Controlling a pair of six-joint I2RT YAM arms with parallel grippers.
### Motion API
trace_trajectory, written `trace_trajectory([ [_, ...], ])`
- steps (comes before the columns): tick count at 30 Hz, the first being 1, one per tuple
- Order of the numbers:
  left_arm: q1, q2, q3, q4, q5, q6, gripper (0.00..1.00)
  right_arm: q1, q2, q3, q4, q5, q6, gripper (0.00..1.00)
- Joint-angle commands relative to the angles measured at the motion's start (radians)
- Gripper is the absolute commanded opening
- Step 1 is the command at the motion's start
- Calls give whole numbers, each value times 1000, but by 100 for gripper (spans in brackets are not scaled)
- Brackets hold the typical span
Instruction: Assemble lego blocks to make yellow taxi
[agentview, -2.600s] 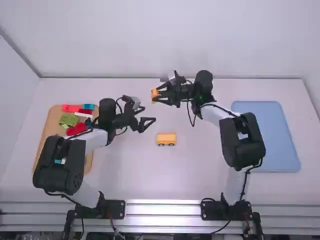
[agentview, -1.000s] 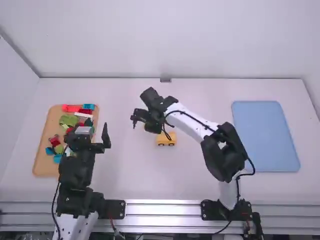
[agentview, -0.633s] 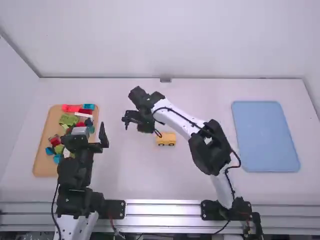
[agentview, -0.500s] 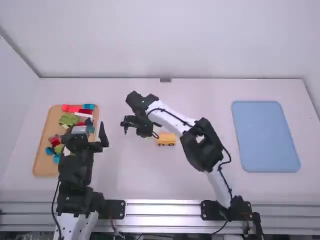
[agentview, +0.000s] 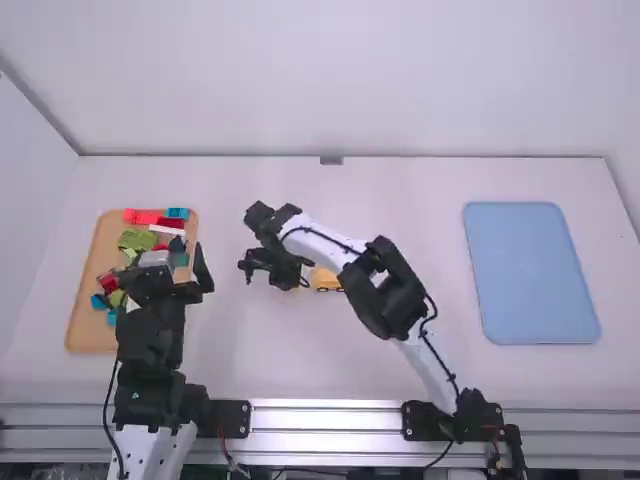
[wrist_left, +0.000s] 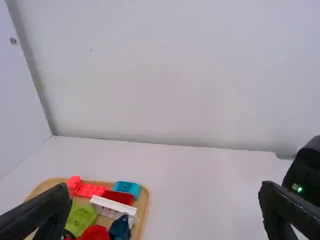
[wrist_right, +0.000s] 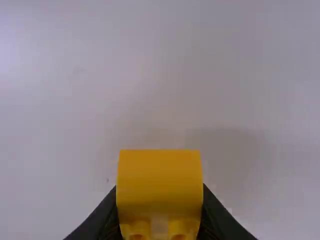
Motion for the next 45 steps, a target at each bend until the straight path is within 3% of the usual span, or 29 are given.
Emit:
trace_trajectory([
  [1, 8, 1, 2, 2, -11, -4, 99, -5, 26, 18, -2, 3, 9, 0],
  [2, 8, 1, 2, 2, -11, -4, 99, -5, 26, 19, 5, 13, 10, 0],
  [3, 2, 1, 2, 2, -11, -5, 99, -5, 26, 19, 25, 31, 10, 13],
  [4, 1, 1, 2, 2, -11, -4, 99, -5, 26, 19, 26, 33, 10, 16],
  [7, -1, 1, 2, 1, -11, -4, 99, -5, 26, 19, 40, 47, 10, 44],
  [8, -1, 1, 2, 0, -11, -4, 99, -5, 26, 19, 40, 47, 9, 49],
  [11, 2, 1, 2, -2, -11, -4, 99, -5, 26, 21, 39, 47, 9, 99],
  [20, -2, 1, 2, 5, -11, 14, 99, -37, -43, 21, 43, 32, -5, 98],
  [26, 6, 1, -4, -11, -3, -102, 99, -131, -206, 20, 53, -99, -6, 98],
  [31, 5, 11, -30, 60, 151, -5, 99, -222, -312, 8, 41, -211, 26, 98],
  [36, 6, 137, -38, 162, 341, 61, 99, -300, -399, -179, 218, -206, 82, 98],
  [38, 6, 258, -22, 208, 415, 95, 99, -325, -447, -336, 377, -136, 185, 98],
  [42, 6, 466, 34, 253, 626, 231, 99, -365, -540, -555, 565, -143, 198, 98],
  [45, 6, 586, 84, 243, 728, 320, 99, -391, -586, -641, 636, -145, 198, 98],
])
